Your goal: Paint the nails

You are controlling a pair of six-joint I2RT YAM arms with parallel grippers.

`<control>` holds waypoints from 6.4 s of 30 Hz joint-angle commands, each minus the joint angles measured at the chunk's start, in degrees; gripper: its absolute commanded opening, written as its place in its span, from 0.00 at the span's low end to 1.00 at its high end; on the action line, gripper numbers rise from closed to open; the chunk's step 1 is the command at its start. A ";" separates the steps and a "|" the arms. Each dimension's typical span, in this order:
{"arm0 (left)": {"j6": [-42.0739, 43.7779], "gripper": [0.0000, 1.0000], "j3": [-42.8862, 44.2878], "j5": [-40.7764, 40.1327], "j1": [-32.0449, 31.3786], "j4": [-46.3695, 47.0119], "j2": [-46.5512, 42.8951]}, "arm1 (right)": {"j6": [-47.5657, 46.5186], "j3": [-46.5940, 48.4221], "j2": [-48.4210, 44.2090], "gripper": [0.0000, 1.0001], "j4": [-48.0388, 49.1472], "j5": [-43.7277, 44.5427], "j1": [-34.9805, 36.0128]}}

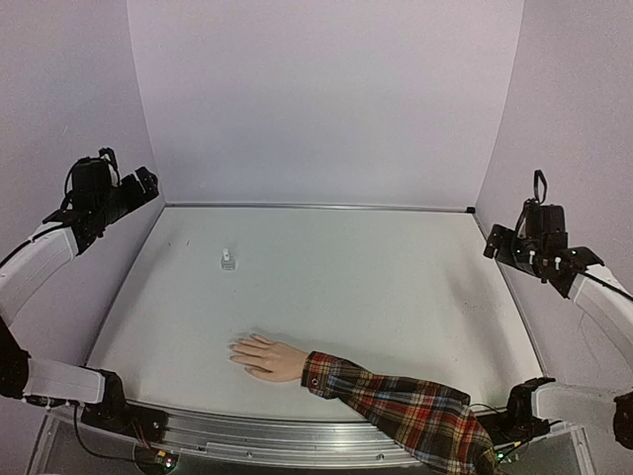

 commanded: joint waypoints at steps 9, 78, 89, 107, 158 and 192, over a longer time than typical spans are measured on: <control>2.80 0.95 8.75 4.60 -11.06 -11.62 19.19 | 1.54 4.05 10.20 0.98 1.60 -3.05 16.41; 1.68 0.00 57.77 23.89 -37.88 -37.14 49.57 | -30.59 6.84 32.83 0.71 45.19 -40.27 30.03; 0.17 0.00 55.49 28.01 -39.04 -34.56 47.77 | -30.17 10.88 37.36 0.57 46.13 -41.12 30.55; 0.57 0.00 56.06 26.27 -39.74 -35.73 47.58 | -29.82 14.60 42.82 0.37 46.14 -39.52 32.53; 1.72 0.15 55.68 22.79 -40.42 -37.17 45.69 | -28.97 14.41 44.34 0.00 47.20 -34.26 33.88; -0.61 0.65 26.69 30.03 -43.54 1.32 26.90 | -26.34 6.93 30.78 0.00 51.97 -42.41 33.72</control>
